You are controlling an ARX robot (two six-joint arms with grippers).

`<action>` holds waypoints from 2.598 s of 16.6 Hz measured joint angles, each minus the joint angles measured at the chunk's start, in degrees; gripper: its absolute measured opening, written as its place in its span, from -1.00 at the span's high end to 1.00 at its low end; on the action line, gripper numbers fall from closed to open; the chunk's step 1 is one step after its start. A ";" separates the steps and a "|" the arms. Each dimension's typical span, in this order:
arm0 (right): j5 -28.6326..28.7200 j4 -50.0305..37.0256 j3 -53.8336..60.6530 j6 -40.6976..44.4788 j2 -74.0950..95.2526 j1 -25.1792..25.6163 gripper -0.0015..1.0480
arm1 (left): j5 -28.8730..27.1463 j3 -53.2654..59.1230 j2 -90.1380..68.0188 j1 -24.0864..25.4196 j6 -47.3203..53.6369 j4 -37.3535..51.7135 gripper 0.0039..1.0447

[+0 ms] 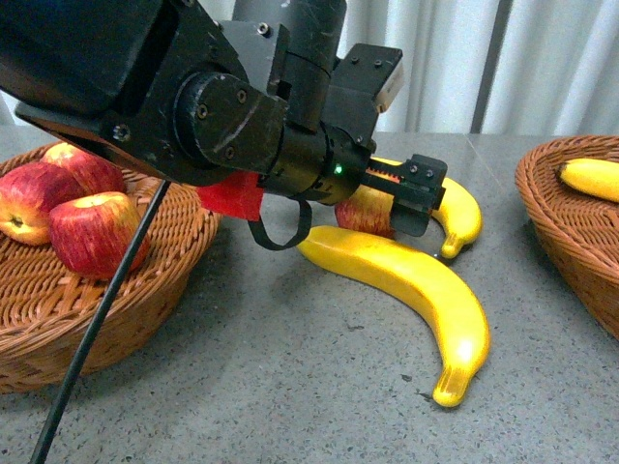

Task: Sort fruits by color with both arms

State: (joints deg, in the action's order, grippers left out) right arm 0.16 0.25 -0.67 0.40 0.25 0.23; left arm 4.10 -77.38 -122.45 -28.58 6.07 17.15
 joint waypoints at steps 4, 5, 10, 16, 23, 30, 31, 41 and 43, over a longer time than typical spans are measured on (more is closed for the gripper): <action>0.00 0.00 0.00 0.00 0.00 0.00 -0.87 | 1.57 -2.12 -2.43 -0.20 0.33 -2.12 -0.88; 0.00 0.00 0.00 0.00 0.00 0.00 -0.87 | 1.75 -2.71 -2.86 -0.20 0.42 -2.34 -0.79; 0.00 0.00 0.00 0.00 0.00 0.00 -0.87 | 2.29 -1.68 -2.03 -0.15 0.92 -1.97 -0.31; -0.02 0.00 0.00 0.00 0.00 0.00 -0.87 | 0.24 6.03 10.38 1.86 1.07 0.35 -0.30; 0.00 0.00 0.00 0.02 0.00 0.00 -0.87 | -11.30 14.53 23.63 14.08 -4.35 -2.27 -0.30; 0.00 0.00 0.00 0.02 0.00 0.00 -0.87 | -9.73 17.42 21.33 19.37 -5.75 -2.29 -0.70; 0.00 0.00 0.00 0.00 0.00 0.00 -0.87 | -9.22 17.64 21.57 19.37 -5.77 -1.60 -0.90; 0.00 0.00 0.00 0.00 0.00 0.00 -0.87 | -9.79 47.78 61.35 19.82 -3.96 14.88 -0.61; 0.00 0.00 0.00 0.02 0.00 0.00 -0.87 | -11.13 57.68 69.88 21.92 -5.14 16.76 -0.13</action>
State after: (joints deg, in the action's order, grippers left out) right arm 0.16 0.25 -0.67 0.43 0.25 0.23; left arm -7.03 -19.70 -52.58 -6.66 0.93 33.91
